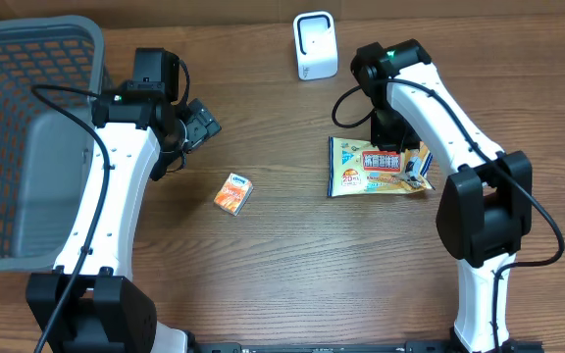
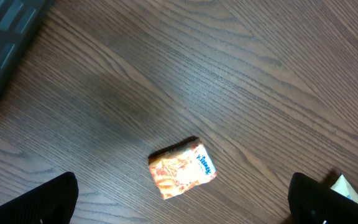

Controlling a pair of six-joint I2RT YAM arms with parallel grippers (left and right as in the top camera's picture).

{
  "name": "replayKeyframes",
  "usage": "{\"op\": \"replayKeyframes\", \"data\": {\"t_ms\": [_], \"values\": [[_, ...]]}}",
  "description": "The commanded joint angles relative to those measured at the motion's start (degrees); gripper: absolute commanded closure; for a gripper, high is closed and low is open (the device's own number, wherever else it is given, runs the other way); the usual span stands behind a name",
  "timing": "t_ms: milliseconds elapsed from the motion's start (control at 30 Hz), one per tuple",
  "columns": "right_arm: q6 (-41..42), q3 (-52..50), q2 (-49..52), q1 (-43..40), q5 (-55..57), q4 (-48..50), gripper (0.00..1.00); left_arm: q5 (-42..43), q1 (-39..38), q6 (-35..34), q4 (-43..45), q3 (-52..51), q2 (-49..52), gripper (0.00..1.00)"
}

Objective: Scan the item barcode

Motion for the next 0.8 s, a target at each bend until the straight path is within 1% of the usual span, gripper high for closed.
{"op": "replayKeyframes", "data": {"t_ms": [0,133,167,267,300,333,400,467,533,567,633,667,733,767], "values": [[0.11,-3.02,-0.46,-1.79,-1.11,1.75,0.87,-0.90,0.22,1.09,0.07,0.96,-0.52,0.00],[0.09,-10.47,-0.46,-4.90,-1.44,8.35,0.88,-0.90,0.20,1.11,0.07,0.96,-0.52,0.00],[0.09,-13.18,-0.46,-6.27,-1.64,11.37,0.91,-0.90,0.20,1.09,0.07,0.96,-0.52,0.00],[-0.57,-19.80,-0.46,-10.14,-4.48,20.33,0.96,-0.90,0.20,1.09,0.07,0.96,-0.52,0.00],[-1.49,-21.57,-0.46,-11.67,-5.84,22.88,0.96,-0.90,0.20,1.09,0.07,0.96,-0.52,0.00],[-1.44,-22.12,-0.46,-12.63,-5.95,23.39,0.96,-0.90,0.20,1.09,0.07,0.96,-0.52,0.00],[-1.42,-21.40,-0.50,-14.14,-5.95,21.92,0.96,-0.90,0.20,1.09,0.07,0.96,-0.52,0.00],[-1.44,-18.27,-0.70,-15.32,-5.75,17.84,0.96,-0.90,0.20,1.09,0.07,0.96,-0.52,0.00],[-1.42,-13.64,-0.70,-15.76,-5.84,12.81,0.96,-0.90,0.20,1.09,0.07,0.96,-0.52,0.00],[-1.42,-9.31,-0.70,-15.76,-6.05,8.15,0.96,-0.90,0.20,1.09,0.07,0.96,-0.52,0.00],[-1.53,-4.11,-0.70,-15.30,-7.80,2.75,0.93,-0.90,0.20,1.09,0.07,0.96,-0.52,0.00],[-2.10,-1.88,-0.70,-15.02,-9.84,0.55,0.92,-0.90,0.20,1.09,0.07,0.96,-0.52,0.00],[-6.97,1.64,-0.70,-14.27,-18.53,-2.47,0.93,-0.90,0.20,1.09,0.07,0.96,-0.52,0.00],[-13.09,1.79,-0.70,-13.29,-26.88,-2.43,0.93,-0.90,0.20,1.09,0.07,0.96,-0.52,0.00]]}}
